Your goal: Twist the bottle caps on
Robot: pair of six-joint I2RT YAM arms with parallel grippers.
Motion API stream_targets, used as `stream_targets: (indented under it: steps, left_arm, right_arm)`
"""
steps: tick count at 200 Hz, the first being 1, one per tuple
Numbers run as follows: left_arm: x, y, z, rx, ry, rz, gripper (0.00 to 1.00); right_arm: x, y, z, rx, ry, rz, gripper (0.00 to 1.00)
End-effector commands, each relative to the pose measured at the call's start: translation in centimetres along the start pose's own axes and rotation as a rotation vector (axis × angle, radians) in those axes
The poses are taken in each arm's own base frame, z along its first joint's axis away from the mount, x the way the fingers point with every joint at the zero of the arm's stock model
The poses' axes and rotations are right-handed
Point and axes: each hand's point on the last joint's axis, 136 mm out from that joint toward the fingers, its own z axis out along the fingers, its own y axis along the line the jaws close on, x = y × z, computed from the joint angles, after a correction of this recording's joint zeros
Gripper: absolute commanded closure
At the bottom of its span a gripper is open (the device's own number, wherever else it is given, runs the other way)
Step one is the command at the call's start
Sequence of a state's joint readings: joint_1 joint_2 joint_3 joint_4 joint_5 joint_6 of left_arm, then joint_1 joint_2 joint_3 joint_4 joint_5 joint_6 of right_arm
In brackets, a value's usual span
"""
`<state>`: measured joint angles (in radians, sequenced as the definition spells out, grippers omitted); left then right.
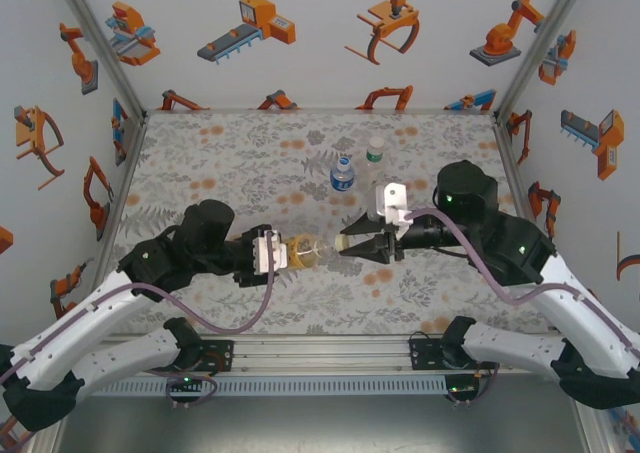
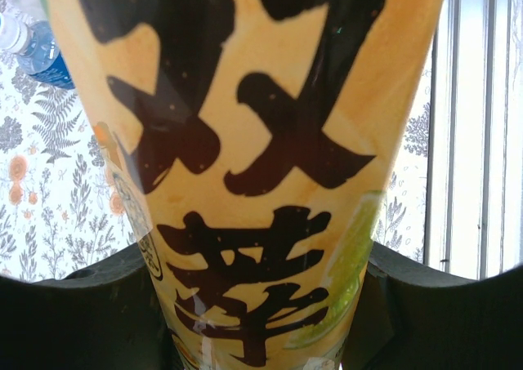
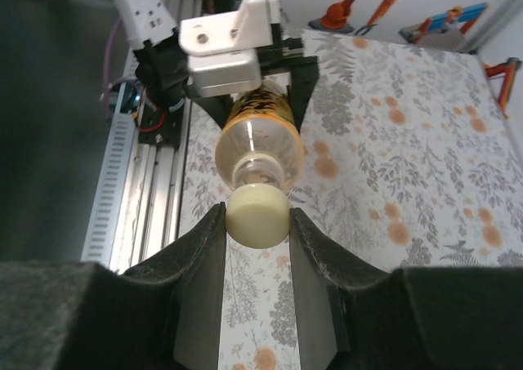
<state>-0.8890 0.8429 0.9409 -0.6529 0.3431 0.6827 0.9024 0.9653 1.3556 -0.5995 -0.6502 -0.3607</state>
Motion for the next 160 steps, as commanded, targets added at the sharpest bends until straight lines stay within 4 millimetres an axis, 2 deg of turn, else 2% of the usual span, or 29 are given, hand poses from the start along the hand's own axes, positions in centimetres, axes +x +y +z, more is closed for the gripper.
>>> stream_targets:
  steps: [1,58,160]
  left_arm:
    - [-1.6,-0.3,-0.8,0.026,-0.048,0.044,1.00]
    - [-2.0,-0.7,-1.0,0.041,-0.069,0.051,1.00]
    - [-2.1,-0.6,-0.8,0.051,-0.058,0.040,1.00]
  right_arm:
    - [0.1,1.2,0.6,-0.076,0.010,-0.052,1.00]
    - [0.9,0.3,2.0,-0.044,0.053,-0.052,1.00]
    - [0.5,1.7,2.9,-0.135,0.064,-0.062,1.00]
